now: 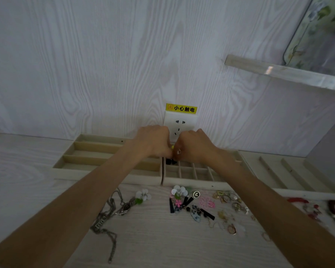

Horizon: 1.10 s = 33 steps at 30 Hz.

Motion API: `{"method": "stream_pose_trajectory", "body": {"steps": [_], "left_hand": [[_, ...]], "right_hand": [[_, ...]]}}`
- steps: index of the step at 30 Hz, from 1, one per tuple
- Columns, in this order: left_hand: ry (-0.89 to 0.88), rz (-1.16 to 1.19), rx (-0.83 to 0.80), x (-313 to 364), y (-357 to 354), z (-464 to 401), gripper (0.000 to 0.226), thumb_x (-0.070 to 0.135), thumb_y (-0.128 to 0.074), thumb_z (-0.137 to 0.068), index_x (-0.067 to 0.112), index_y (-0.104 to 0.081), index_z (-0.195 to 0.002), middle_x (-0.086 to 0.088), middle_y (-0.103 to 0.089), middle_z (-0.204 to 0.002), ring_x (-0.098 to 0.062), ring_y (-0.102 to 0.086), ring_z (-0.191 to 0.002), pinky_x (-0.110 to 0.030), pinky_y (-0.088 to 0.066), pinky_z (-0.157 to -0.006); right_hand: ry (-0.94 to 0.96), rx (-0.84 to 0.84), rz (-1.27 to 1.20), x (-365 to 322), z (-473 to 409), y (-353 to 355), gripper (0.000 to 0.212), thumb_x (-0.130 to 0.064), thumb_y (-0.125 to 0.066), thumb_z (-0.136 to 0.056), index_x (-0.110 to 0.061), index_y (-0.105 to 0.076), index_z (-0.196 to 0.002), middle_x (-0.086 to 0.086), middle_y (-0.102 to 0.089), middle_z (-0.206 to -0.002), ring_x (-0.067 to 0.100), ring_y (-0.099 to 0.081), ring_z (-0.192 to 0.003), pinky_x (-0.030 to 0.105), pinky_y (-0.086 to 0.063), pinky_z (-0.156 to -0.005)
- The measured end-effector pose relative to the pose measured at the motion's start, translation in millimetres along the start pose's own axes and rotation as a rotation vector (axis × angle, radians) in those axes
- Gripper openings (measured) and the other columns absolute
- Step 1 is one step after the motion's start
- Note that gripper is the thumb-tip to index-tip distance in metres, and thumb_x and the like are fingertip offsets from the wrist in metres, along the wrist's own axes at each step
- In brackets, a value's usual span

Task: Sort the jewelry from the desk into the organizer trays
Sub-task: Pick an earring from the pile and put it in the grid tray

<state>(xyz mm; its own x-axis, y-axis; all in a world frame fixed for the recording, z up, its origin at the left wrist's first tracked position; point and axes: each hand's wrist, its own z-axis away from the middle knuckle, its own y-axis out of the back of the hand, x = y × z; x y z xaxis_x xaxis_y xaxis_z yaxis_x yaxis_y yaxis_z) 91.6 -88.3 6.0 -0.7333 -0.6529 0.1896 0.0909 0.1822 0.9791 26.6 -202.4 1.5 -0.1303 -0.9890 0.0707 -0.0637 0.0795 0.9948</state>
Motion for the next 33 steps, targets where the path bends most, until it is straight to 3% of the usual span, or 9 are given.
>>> {"method": "stream_pose_trajectory", "body": {"steps": [6,12,16,18,22,25,27,30,33], "left_hand": [[-0.008,-0.052,-0.029,4,-2,-3,0.022,0.030,-0.073,-0.071,0.019,-0.055,-0.063,0.004,-0.048,-0.061,-0.019,-0.054,-0.071,-0.023,-0.032,-0.055],[0.003,-0.055,-0.016,4,-6,-5,0.033,0.029,-0.073,-0.070,0.020,-0.045,-0.055,0.003,-0.046,-0.059,-0.019,-0.052,-0.068,-0.027,-0.035,-0.059],[-0.002,-0.016,-0.035,3,-5,-5,0.028,0.031,-0.074,-0.069,0.019,-0.052,-0.058,0.004,-0.047,-0.059,-0.019,-0.054,-0.069,-0.025,-0.033,-0.056],[-0.010,0.015,-0.027,1,-3,-4,0.017,0.031,-0.072,-0.070,0.016,-0.065,-0.072,0.004,-0.052,-0.062,-0.021,-0.059,-0.076,-0.026,-0.037,-0.061],[0.017,0.116,-0.083,-4,2,-6,0.026,0.033,-0.068,-0.074,0.014,-0.075,-0.090,-0.002,-0.071,-0.087,-0.020,-0.065,-0.084,-0.028,-0.046,-0.068],[0.032,0.150,-0.190,-6,1,-9,0.029,0.036,-0.071,-0.071,0.013,-0.075,-0.088,-0.002,-0.069,-0.084,-0.020,-0.064,-0.083,-0.027,-0.043,-0.065],[0.018,0.113,-0.211,-4,-2,-7,0.023,0.035,-0.070,-0.072,0.011,-0.071,-0.073,-0.001,-0.059,-0.067,-0.021,-0.059,-0.072,-0.027,-0.038,-0.062],[0.021,0.106,-0.210,0,-2,-3,0.035,0.033,-0.067,-0.076,0.013,-0.051,-0.052,0.001,-0.042,-0.053,-0.018,-0.044,-0.058,-0.025,-0.030,-0.057],[0.008,0.114,-0.186,-5,10,2,0.024,0.035,-0.064,-0.077,0.012,-0.068,-0.070,0.000,-0.060,-0.066,-0.019,-0.056,-0.067,-0.026,-0.041,-0.062]], "right_hand": [[-0.006,0.028,0.087,-1,-3,-3,0.027,-0.040,-0.064,-0.079,-0.021,-0.069,-0.097,0.001,-0.067,-0.097,0.019,-0.058,-0.093,0.029,-0.024,-0.079],[-0.021,0.045,0.071,-2,-3,-4,0.026,-0.037,-0.063,-0.080,-0.020,-0.068,-0.098,0.002,-0.067,-0.098,0.020,-0.058,-0.094,0.030,-0.025,-0.080],[-0.036,0.053,0.036,-1,-2,-4,0.025,-0.037,-0.064,-0.080,-0.019,-0.069,-0.096,0.001,-0.067,-0.096,0.019,-0.058,-0.091,0.029,-0.026,-0.079],[-0.045,0.042,-0.009,2,-1,-1,0.022,-0.037,-0.064,-0.079,-0.020,-0.071,-0.092,-0.002,-0.065,-0.091,0.018,-0.057,-0.088,0.028,-0.026,-0.077],[-0.037,-0.106,-0.093,8,4,9,0.019,-0.038,-0.064,-0.081,-0.028,-0.074,-0.095,-0.008,-0.061,-0.089,0.015,-0.055,-0.090,0.028,-0.032,-0.079],[-0.051,-0.195,-0.040,7,4,9,0.024,-0.041,-0.059,-0.084,-0.029,-0.073,-0.101,-0.004,-0.065,-0.105,0.018,-0.056,-0.100,0.031,-0.034,-0.085],[-0.057,-0.216,-0.009,4,2,8,0.026,-0.039,-0.055,-0.087,-0.029,-0.071,-0.106,-0.001,-0.064,-0.111,0.020,-0.055,-0.104,0.032,-0.033,-0.088],[-0.043,-0.240,-0.007,0,4,9,0.028,-0.032,-0.051,-0.088,-0.028,-0.069,-0.109,0.000,-0.063,-0.114,0.021,-0.055,-0.105,0.032,-0.031,-0.087],[-0.043,-0.183,-0.133,9,13,24,0.021,-0.026,-0.055,-0.087,-0.033,-0.072,-0.098,-0.004,-0.065,-0.105,0.015,-0.057,-0.097,0.031,-0.037,-0.088]]}}
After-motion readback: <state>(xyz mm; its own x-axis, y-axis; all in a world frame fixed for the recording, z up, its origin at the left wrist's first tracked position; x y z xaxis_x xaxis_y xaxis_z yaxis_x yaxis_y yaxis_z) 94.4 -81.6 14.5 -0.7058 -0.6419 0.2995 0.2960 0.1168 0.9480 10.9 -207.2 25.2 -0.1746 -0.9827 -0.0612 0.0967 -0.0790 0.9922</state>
